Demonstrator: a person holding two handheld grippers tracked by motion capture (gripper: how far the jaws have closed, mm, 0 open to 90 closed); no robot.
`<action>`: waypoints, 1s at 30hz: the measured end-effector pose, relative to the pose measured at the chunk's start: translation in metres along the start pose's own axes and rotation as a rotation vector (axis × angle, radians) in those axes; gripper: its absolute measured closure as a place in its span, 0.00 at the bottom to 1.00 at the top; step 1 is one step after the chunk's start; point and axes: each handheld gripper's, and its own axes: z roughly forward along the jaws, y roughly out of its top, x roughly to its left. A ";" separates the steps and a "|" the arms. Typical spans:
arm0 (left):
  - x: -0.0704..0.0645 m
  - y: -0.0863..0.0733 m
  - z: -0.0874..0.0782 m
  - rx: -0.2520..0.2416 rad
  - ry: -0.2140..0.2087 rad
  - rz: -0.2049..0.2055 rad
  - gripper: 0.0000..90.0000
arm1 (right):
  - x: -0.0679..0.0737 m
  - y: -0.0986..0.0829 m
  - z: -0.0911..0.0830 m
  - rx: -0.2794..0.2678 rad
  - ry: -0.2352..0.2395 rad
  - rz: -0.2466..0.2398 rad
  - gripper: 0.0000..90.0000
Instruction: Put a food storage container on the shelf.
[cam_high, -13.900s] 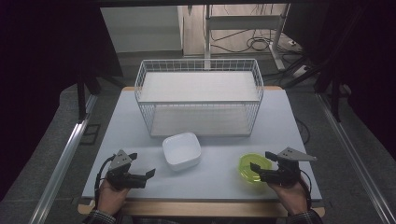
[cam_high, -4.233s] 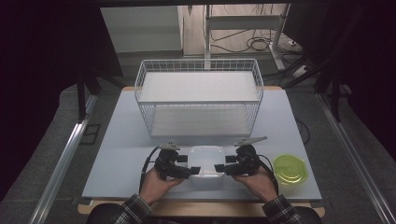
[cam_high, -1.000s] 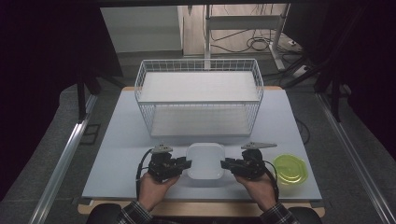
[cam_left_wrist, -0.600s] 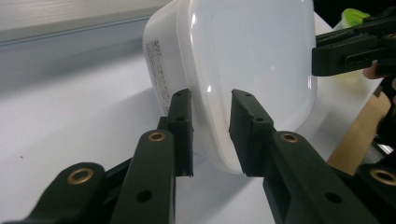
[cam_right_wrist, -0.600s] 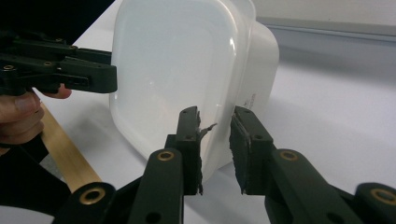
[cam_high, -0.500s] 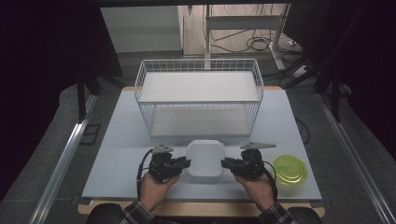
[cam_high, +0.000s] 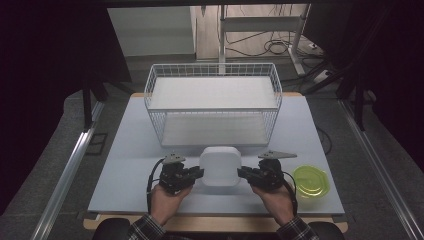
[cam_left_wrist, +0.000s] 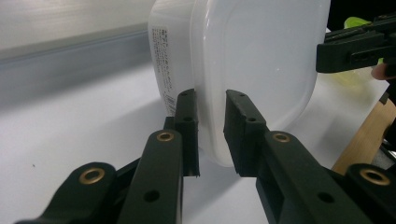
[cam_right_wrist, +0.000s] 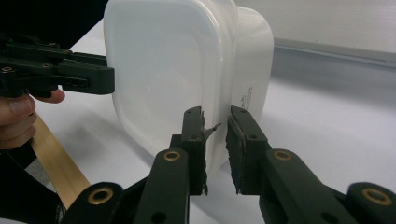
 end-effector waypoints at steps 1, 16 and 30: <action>0.000 0.001 -0.001 -0.003 0.000 0.001 0.84 | 0.000 0.001 -0.001 -0.005 0.001 -0.001 0.86; -0.007 0.042 -0.019 -0.085 0.020 0.058 0.84 | 0.006 0.037 -0.018 -0.100 -0.002 -0.031 0.86; -0.007 0.086 -0.038 -0.151 0.045 0.102 0.84 | 0.013 0.083 -0.031 -0.172 -0.012 -0.087 0.86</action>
